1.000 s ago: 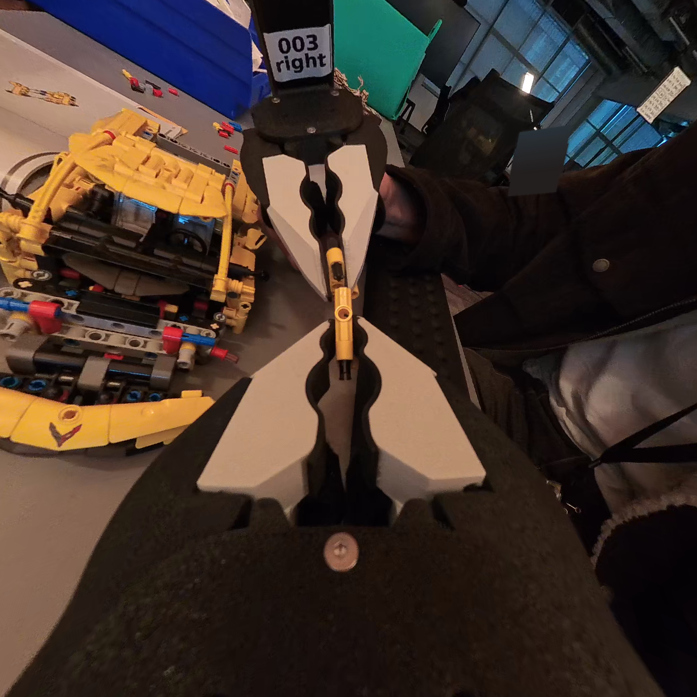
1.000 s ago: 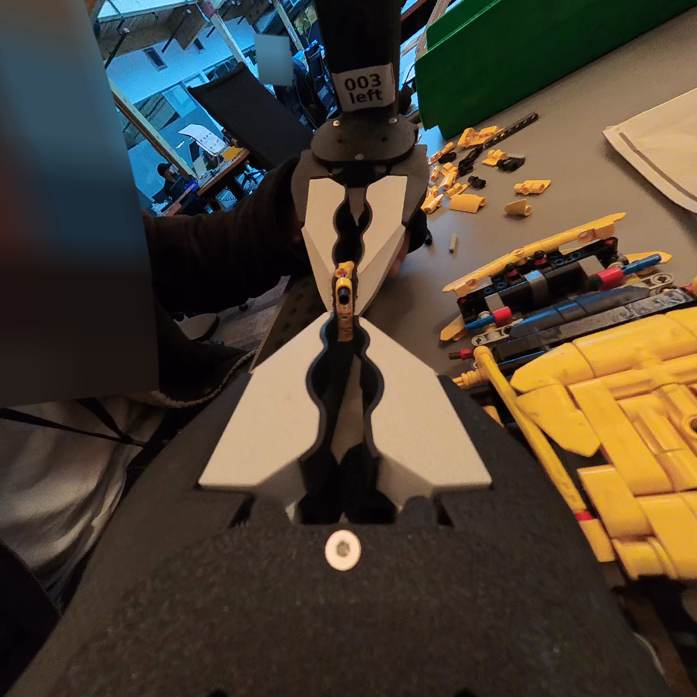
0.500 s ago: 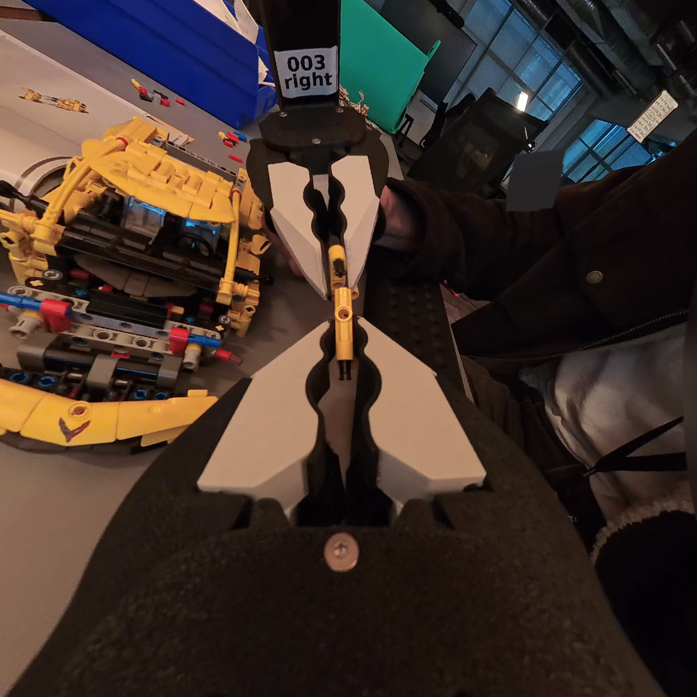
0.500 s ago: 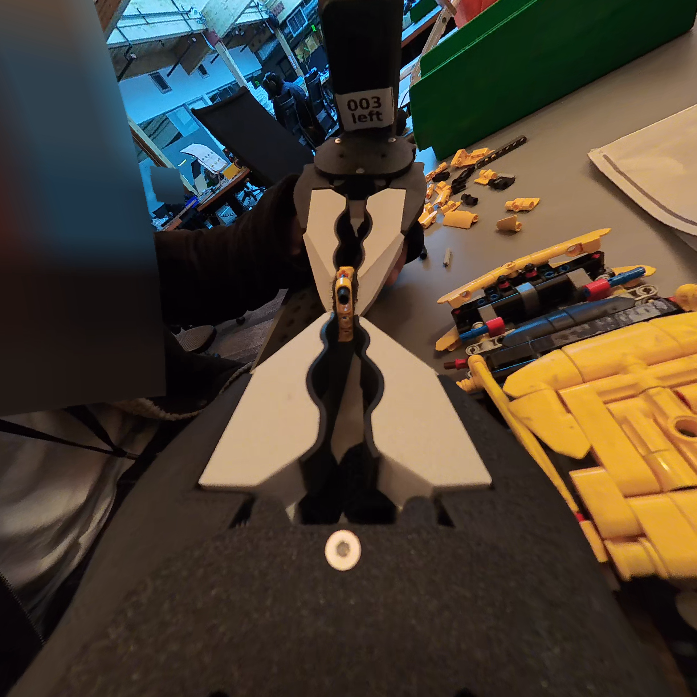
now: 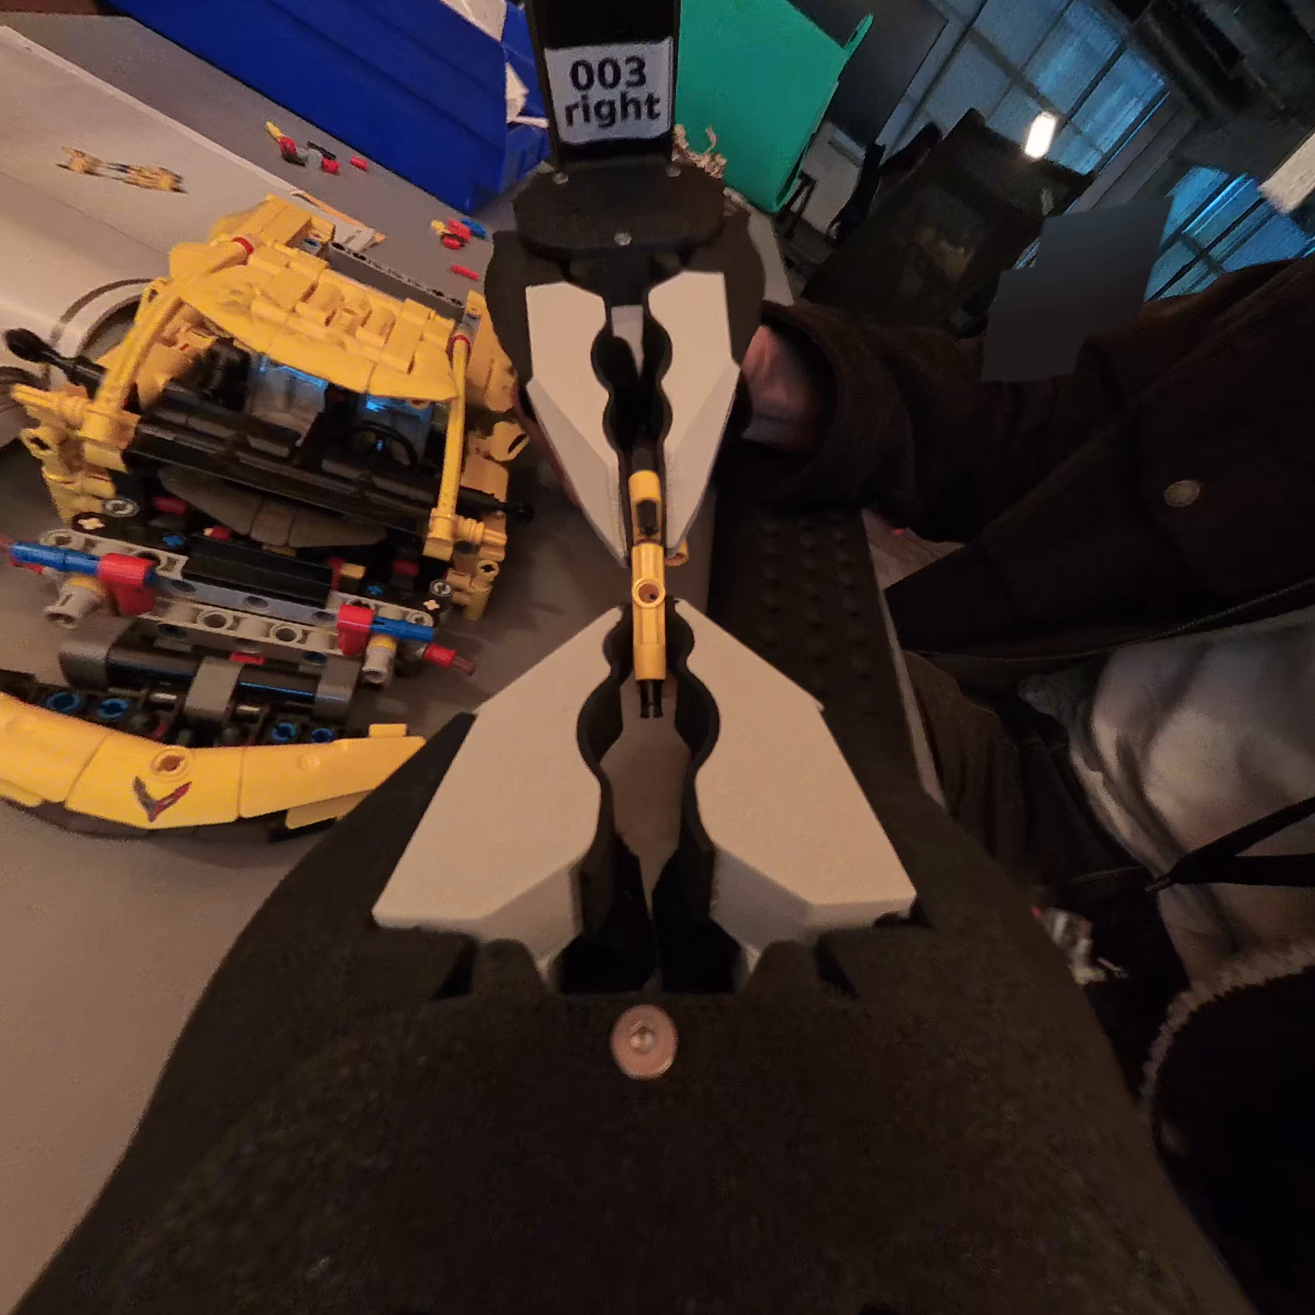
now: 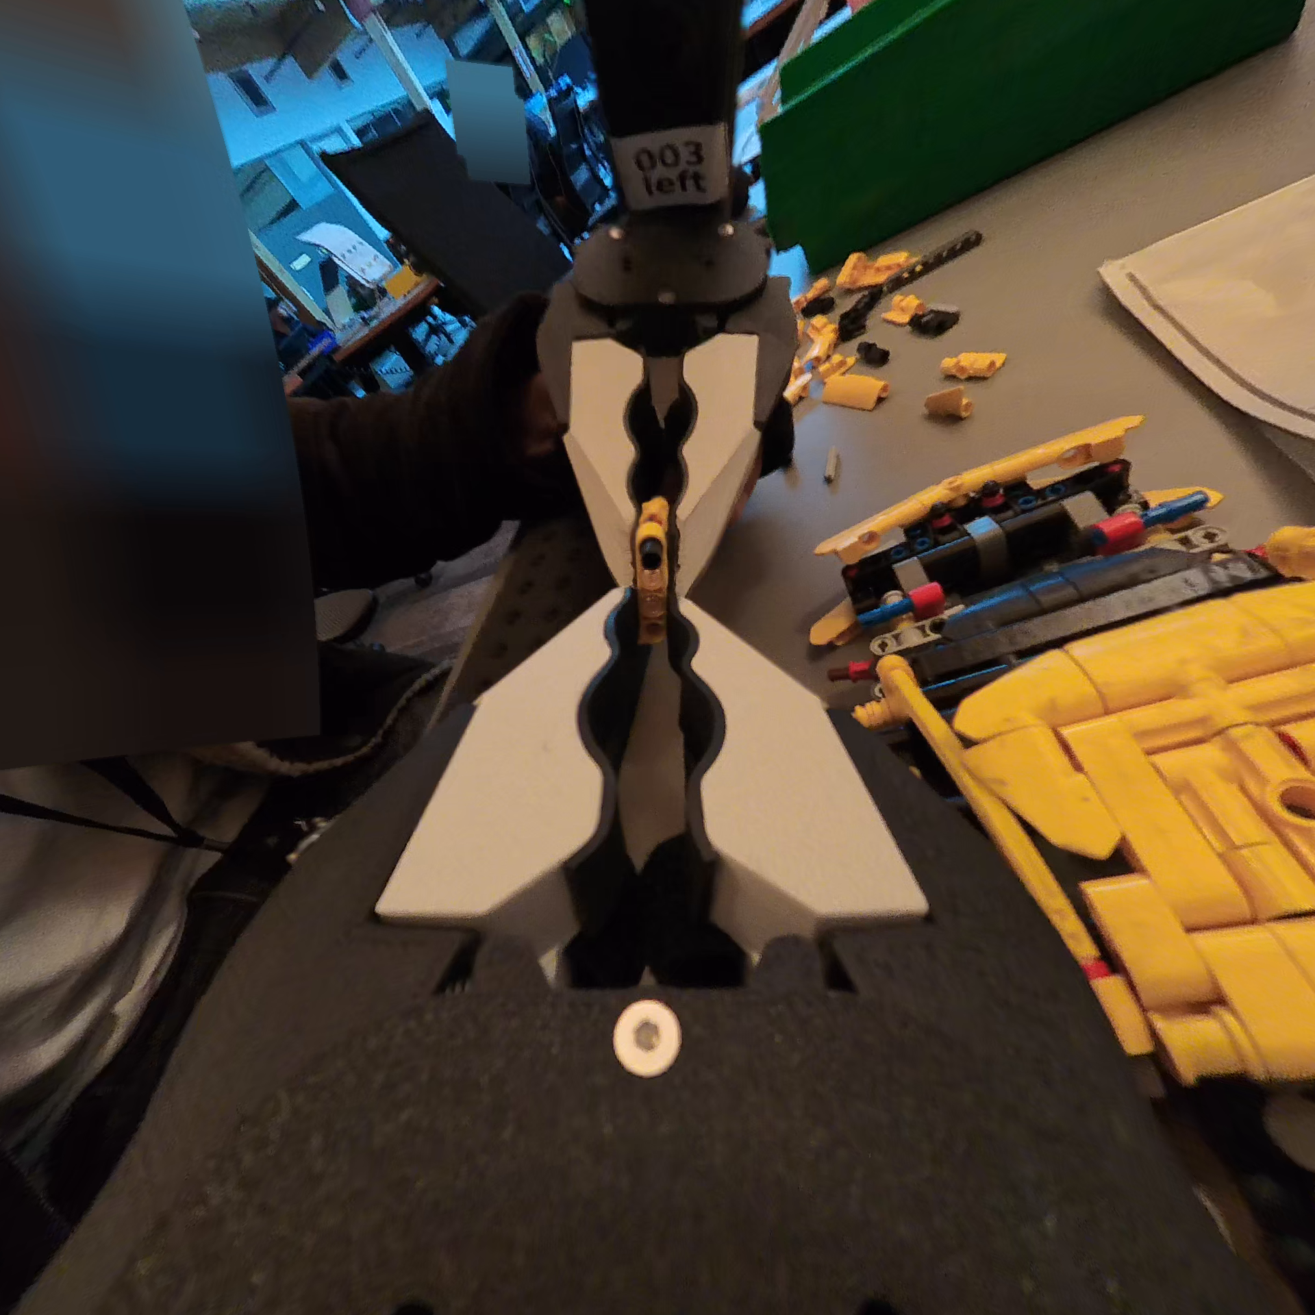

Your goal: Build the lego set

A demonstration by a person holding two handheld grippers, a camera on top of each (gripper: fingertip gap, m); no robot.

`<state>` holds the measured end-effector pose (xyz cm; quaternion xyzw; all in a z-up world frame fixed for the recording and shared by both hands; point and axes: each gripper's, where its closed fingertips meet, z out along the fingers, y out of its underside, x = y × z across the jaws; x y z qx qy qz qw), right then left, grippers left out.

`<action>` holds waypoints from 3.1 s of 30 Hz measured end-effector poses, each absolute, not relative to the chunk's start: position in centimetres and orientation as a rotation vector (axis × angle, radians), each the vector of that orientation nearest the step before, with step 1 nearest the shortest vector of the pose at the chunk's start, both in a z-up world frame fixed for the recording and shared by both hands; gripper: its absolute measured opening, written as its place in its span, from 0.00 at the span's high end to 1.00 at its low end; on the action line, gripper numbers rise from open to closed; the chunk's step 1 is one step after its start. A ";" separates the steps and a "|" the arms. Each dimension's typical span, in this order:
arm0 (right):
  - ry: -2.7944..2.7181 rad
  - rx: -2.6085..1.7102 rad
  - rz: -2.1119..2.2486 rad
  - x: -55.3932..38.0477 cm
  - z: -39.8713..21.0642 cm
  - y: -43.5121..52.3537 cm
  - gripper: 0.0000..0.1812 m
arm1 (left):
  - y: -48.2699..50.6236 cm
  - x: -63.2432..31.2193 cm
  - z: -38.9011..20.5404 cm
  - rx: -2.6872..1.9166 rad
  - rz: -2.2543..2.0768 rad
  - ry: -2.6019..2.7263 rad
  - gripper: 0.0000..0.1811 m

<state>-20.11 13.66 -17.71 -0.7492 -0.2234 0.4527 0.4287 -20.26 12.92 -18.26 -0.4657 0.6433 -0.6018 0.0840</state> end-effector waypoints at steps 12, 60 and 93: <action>-0.654 -1.912 0.987 -20.4 -18.9 13.3 0.96 | 12.6 -20.4 -19.1 -1.382 -1.732 1.990 0.97; -0.644 -1.843 1.049 -21.7 -17.6 12.8 0.96 | 11.5 -21.1 -18.3 -1.284 -1.804 2.031 0.97; -0.628 -1.908 0.989 -21.1 -17.0 13.5 0.96 | 11.2 -20.5 -18.6 -1.265 -1.765 2.028 0.96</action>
